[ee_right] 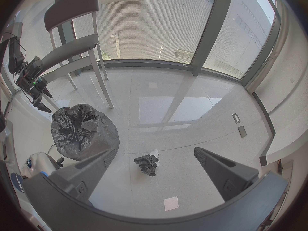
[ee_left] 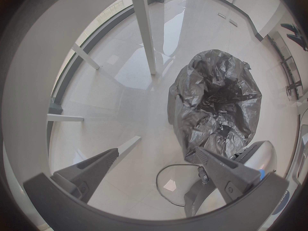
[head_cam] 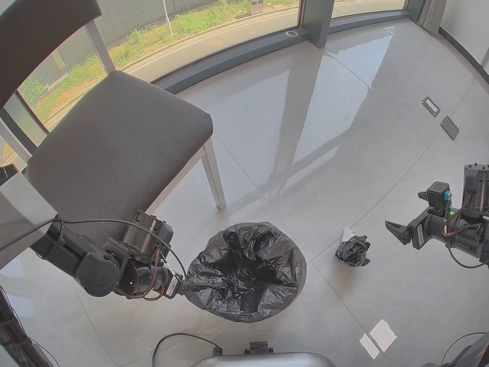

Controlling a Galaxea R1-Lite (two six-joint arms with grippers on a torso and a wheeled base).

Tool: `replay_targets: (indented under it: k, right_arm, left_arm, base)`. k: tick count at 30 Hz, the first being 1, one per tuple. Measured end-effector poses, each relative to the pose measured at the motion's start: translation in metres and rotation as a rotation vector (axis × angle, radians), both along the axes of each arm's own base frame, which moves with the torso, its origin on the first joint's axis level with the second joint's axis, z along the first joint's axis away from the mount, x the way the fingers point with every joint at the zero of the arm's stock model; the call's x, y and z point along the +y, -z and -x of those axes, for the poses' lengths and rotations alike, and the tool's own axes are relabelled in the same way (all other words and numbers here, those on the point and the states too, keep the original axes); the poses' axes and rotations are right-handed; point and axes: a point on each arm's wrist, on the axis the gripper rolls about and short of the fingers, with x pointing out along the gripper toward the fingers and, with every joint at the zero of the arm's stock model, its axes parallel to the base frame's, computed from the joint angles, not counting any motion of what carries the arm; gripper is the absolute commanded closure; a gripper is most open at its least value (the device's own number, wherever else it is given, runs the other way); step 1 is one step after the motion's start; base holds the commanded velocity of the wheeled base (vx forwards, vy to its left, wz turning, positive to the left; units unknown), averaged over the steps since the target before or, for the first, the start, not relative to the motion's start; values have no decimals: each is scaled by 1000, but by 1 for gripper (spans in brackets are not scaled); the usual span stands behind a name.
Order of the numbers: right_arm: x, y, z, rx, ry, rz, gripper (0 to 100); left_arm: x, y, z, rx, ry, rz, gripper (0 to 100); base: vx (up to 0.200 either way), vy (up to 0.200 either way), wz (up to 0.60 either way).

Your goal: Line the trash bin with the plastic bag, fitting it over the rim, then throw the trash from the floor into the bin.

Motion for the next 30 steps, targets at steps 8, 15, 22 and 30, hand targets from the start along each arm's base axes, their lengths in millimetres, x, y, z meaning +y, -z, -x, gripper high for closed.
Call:
replay_targets:
  k: [8, 15, 22, 30]
  right_arm:
    - [-1, -1, 2, -3, 1, 0, 0]
    - [-1, -1, 3, -6, -2, -3, 0]
    - [-1, -2, 3, -6, -16, -10, 0]
    - [-1, -2, 3, -8, -12, -12, 0]
  left_arm:
    - [-14, 13, -11, 20, 16, -14, 0]
    - [-12, 23, -12, 52, 6, -33, 0]
    - [-14, 36, -14, 83, 9, -49, 0]
    - [-19, 53, -22, 115, 13, -68, 0]
  base:
    - [0, 0, 0]
    - [0, 0, 0]
    - [0, 0, 0]
    - [0, 0, 0]
